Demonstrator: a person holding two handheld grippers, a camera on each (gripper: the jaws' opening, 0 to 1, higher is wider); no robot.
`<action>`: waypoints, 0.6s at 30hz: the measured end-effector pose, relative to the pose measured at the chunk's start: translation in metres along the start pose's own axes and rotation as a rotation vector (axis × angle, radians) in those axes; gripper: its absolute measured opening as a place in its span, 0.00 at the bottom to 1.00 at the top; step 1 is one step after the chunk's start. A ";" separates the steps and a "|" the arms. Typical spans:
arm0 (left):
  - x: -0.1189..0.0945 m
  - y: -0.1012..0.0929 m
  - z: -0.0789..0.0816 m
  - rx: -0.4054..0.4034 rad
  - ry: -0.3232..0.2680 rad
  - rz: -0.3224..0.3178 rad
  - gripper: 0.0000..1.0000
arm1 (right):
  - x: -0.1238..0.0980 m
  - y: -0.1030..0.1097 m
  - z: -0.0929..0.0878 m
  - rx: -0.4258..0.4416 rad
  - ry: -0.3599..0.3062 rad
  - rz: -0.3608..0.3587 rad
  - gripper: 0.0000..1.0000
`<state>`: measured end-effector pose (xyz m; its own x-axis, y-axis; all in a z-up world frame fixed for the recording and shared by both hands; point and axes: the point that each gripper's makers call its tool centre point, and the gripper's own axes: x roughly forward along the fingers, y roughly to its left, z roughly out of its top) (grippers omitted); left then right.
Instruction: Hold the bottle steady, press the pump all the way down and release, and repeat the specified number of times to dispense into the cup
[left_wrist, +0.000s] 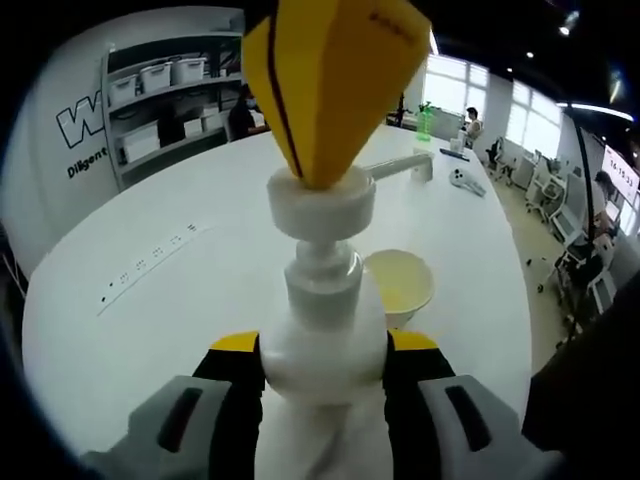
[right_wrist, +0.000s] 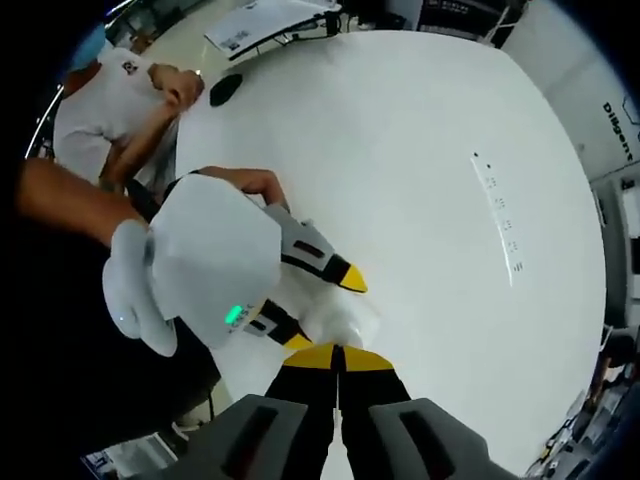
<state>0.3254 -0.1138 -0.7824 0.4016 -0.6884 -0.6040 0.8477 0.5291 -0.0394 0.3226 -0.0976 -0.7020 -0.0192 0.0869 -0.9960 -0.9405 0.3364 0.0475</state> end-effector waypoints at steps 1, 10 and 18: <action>0.000 0.000 0.000 0.001 0.002 0.000 0.45 | -0.001 -0.001 -0.001 0.002 0.003 0.002 0.00; -0.001 0.001 -0.002 -0.020 0.023 0.050 0.45 | -0.011 0.002 -0.001 -0.056 0.002 -0.034 0.00; -0.002 0.001 -0.004 -0.025 0.021 0.057 0.45 | -0.008 0.002 -0.001 -0.089 0.022 -0.012 0.00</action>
<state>0.3246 -0.1102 -0.7844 0.4417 -0.6461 -0.6225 0.8142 0.5800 -0.0242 0.3210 -0.0988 -0.6942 -0.0140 0.0621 -0.9980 -0.9672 0.2525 0.0293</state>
